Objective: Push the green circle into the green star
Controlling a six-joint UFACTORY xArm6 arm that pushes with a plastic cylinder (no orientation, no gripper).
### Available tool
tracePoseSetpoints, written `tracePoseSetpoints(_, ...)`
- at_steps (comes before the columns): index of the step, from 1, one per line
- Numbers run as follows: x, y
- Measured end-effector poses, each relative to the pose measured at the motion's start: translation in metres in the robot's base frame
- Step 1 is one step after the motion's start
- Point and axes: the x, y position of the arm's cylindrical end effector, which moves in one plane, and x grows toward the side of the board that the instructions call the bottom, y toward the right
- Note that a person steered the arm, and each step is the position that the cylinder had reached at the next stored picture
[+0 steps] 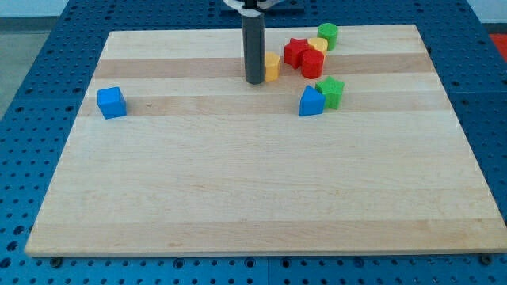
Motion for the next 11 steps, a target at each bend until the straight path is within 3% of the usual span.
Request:
tracePoseSetpoints(3,-0.005,0.022)
tracePoseSetpoints(4,-0.005,-0.004)
tracePoseSetpoints(5,-0.015,-0.029)
tracePoseSetpoints(6,-0.059,-0.030)
tracePoseSetpoints(8,-0.107,0.023)
tracePoseSetpoints(11,-0.117,0.119)
